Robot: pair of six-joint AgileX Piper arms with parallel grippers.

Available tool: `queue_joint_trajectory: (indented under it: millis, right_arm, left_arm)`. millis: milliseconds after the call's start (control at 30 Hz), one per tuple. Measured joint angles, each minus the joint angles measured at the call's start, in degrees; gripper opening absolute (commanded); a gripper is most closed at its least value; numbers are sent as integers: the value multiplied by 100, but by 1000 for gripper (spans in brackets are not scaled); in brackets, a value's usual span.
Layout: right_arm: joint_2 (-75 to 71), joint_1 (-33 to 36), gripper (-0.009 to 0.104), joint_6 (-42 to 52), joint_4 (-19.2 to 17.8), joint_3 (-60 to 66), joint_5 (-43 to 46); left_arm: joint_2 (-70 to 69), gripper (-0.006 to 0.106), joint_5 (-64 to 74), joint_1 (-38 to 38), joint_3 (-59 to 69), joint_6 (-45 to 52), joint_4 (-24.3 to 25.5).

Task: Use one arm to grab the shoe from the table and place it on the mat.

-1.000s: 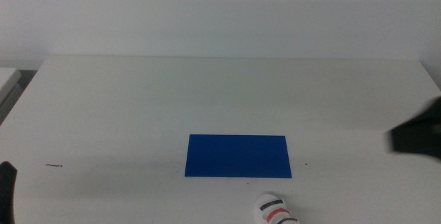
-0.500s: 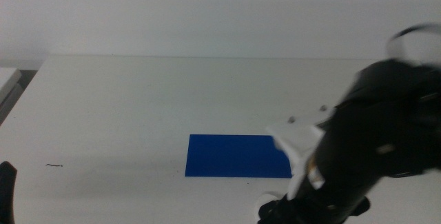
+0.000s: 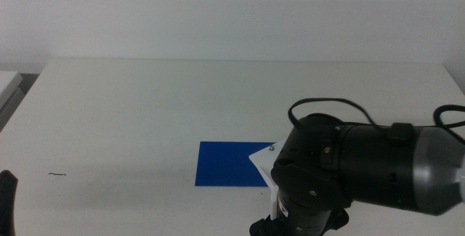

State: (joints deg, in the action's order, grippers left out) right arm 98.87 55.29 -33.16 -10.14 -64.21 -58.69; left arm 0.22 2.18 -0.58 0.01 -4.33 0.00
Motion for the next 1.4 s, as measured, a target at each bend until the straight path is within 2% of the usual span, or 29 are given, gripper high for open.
queue_joint_trajectory:
  millis: [233,300,367,567,733,867,1000,1100,1400]
  right_arm:
    - [161,-98,61,-79,-12,189,185]
    - [188,-130,56,-86,-12,253,195]
    - [210,-139,48,-101,-12,311,330]
    - [208,-174,10,-209,-1,395,524]
    - [100,-221,9,-79,45,-97,-97]
    - [167,-641,9,444,81,-922,-321]
    - [615,-1114,9,969,-2,-1862,-425]
    - [1024,-1339,9,1337,90,-2469,-550]
    - [1943,-1538,9,1915,268,-3564,-883]
  left_arm:
    - [0,94,0,0,0,0,0]
    - [0,94,0,0,0,0,0]
    - [0,94,0,0,0,0,0]
    - [0,94,0,0,0,0,0]
    - [0,94,0,0,0,0,0]
    - [0,94,0,0,0,0,0]
    - [0,94,0,0,0,0,0]
    - [0,94,0,0,0,0,0]
    - [0,94,0,0,0,0,0]
